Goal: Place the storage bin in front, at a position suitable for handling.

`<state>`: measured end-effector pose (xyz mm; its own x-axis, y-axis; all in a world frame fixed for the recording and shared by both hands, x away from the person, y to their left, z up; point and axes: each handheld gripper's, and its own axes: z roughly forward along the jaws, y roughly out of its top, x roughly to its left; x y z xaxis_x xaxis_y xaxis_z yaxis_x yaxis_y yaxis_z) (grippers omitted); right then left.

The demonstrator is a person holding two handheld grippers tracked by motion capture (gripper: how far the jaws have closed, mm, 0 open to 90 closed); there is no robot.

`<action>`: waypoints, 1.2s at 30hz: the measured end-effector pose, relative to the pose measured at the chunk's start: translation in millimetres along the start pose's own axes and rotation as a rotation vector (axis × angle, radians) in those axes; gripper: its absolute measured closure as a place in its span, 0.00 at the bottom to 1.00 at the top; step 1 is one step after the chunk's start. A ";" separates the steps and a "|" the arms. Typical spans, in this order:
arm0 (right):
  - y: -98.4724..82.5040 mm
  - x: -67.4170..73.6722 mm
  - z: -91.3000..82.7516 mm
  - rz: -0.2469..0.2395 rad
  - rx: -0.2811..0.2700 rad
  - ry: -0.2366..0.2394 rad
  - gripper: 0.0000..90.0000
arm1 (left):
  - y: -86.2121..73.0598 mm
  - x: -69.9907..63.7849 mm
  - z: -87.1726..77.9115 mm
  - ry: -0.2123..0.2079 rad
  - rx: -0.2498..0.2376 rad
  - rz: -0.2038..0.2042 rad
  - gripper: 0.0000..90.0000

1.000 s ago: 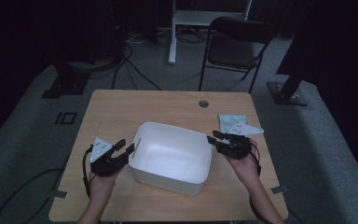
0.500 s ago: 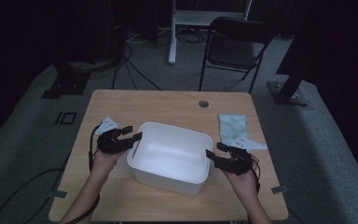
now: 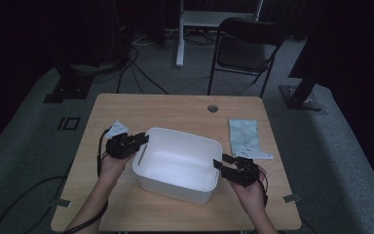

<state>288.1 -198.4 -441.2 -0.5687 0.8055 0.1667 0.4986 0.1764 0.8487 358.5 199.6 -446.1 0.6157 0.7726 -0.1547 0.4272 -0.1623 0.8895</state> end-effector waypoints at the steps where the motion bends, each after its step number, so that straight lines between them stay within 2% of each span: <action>1: 0.4 -0.5 0.3 0.003 0.000 0.000 0.60 | -0.3 0.0 -0.5 0.001 0.000 -0.005 0.85; 7: 3.9 -3.6 2.2 -0.005 0.003 -0.011 0.63 | -1.7 -4.2 -4.3 0.026 0.004 -0.004 0.85; 13: 6.7 -6.8 5.4 -0.008 -0.001 -0.015 0.66 | -9.3 -6.6 -10.0 0.029 -0.034 -0.036 0.85; 20: 11.1 -11.1 9.7 -0.015 -0.003 -0.023 0.71 | -15.0 -16.0 -17.6 0.069 -0.044 -0.028 0.85; 23: 13.8 -13.4 11.7 -0.016 0.002 -0.023 0.73 | -17.8 -19.1 -20.9 0.076 -0.054 -0.045 0.84; 27: 17.5 -15.3 14.6 -0.022 0.010 -0.027 0.75 | -20.0 -24.8 -24.1 0.104 -0.057 -0.041 0.85; 31: 21.1 -18.0 16.7 -0.027 0.014 -0.029 0.78 | -22.0 -29.1 -26.9 0.113 -0.057 -0.046 0.84; 36: 25.7 -23.1 19.2 -0.024 0.016 -0.022 0.81 | -24.0 -37.0 -29.4 0.147 -0.058 -0.026 0.84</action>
<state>326.6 -201.7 -432.9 -0.5663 0.8131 0.1347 0.4954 0.2051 0.8441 306.0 193.0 -449.1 0.4997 0.8582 -0.1175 0.4007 -0.1088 0.9097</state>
